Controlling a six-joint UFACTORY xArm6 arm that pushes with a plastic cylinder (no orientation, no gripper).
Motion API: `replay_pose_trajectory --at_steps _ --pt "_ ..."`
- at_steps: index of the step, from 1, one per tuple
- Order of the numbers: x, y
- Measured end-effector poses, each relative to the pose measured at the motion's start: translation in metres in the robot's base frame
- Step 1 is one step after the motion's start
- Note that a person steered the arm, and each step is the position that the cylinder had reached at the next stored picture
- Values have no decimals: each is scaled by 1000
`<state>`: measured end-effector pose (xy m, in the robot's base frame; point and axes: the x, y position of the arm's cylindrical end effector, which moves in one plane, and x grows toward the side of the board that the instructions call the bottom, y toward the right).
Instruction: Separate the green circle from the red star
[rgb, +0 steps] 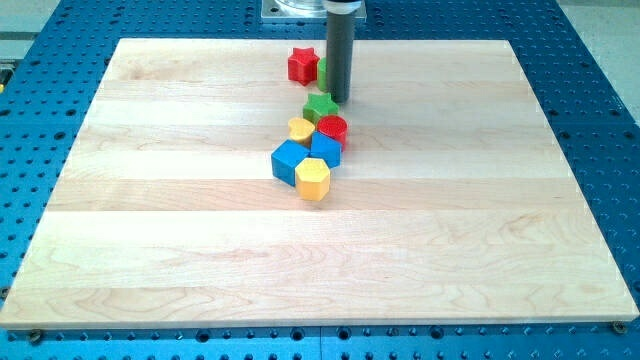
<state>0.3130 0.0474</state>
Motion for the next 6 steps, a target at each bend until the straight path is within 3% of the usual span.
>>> replay_pose_trajectory --at_steps 1,2,3,5,6 --pt "-48 29" --pt "-83 12" --pt "-66 -63" --pt "-21 -29" --pt "16 -50"
